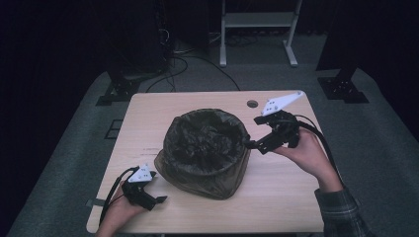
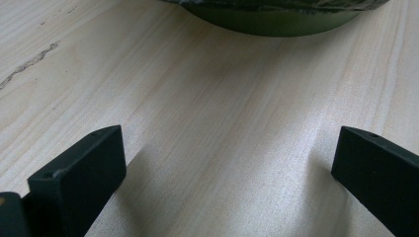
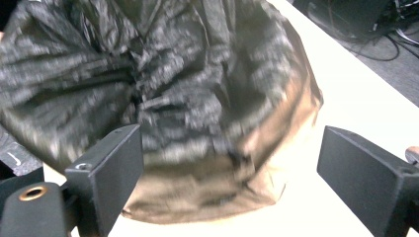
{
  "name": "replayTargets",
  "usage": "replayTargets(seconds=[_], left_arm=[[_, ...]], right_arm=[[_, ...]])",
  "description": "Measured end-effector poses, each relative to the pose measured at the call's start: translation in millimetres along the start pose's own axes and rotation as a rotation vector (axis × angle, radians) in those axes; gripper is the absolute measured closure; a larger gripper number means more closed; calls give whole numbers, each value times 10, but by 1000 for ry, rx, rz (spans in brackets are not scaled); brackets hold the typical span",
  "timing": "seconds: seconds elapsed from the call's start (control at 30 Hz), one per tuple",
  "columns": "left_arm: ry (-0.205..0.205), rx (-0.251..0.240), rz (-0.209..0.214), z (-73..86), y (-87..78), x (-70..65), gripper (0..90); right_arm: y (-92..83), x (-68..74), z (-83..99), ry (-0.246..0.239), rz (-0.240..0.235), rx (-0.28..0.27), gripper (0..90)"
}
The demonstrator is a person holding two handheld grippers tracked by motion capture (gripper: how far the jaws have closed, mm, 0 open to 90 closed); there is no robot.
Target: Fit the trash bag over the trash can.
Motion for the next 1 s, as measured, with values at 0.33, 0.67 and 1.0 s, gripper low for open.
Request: replayTargets(seconds=[0.33,0.67,1.0], left_arm=[[0,1,1,1,-1,0,0],[0,1,0,0,-1,0,0],[1,1,2,0,-1,-2,0]], right_arm=[[-105,-120,640,37,47,-23,92],[11,-191,1379,59,92,8,92],[128,-238,2015,112,114,56,92]])
Point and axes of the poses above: each handheld gripper's, and its own axes: y roughly forward along the jaws, z roughly out of its underside, x roughly to its left, the point moved 10 cm from there along y, roughly forward along the jaws, and after that the axes turned 11 degrees about -x, right-handed, at the moved point
